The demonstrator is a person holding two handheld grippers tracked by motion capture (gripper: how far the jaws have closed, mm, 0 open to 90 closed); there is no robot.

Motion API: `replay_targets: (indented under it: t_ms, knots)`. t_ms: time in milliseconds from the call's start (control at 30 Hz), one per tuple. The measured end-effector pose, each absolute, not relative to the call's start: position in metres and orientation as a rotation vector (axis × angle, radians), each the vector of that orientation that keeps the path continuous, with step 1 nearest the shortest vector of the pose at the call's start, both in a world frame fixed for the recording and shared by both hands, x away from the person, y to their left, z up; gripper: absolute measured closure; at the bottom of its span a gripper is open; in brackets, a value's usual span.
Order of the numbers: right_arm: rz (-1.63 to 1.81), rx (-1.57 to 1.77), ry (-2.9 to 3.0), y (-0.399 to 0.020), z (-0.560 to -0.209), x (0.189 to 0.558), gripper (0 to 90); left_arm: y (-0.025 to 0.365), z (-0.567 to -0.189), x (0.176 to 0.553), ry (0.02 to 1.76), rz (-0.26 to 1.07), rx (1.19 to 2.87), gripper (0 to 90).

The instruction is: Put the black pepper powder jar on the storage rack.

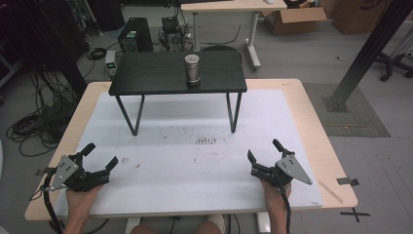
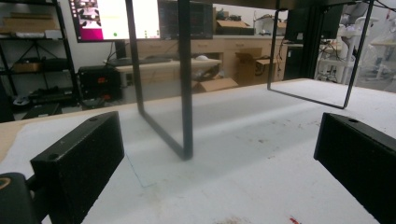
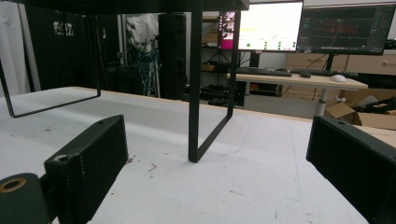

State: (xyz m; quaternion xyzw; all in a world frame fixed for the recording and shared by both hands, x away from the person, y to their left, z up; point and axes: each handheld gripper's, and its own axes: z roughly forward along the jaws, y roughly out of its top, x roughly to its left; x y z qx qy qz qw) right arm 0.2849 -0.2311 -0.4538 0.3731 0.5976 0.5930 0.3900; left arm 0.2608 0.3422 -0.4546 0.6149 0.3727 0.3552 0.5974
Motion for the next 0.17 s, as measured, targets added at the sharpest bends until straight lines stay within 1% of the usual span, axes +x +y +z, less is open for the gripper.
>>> replay_targets:
  t_ms: [167]
  knots:
    - [1.505,0.937,1.518,-0.2306,-0.4539,0.2843,5.3,0.3422,-0.4547,0.2605,0.863,0.827,1.425,0.4]
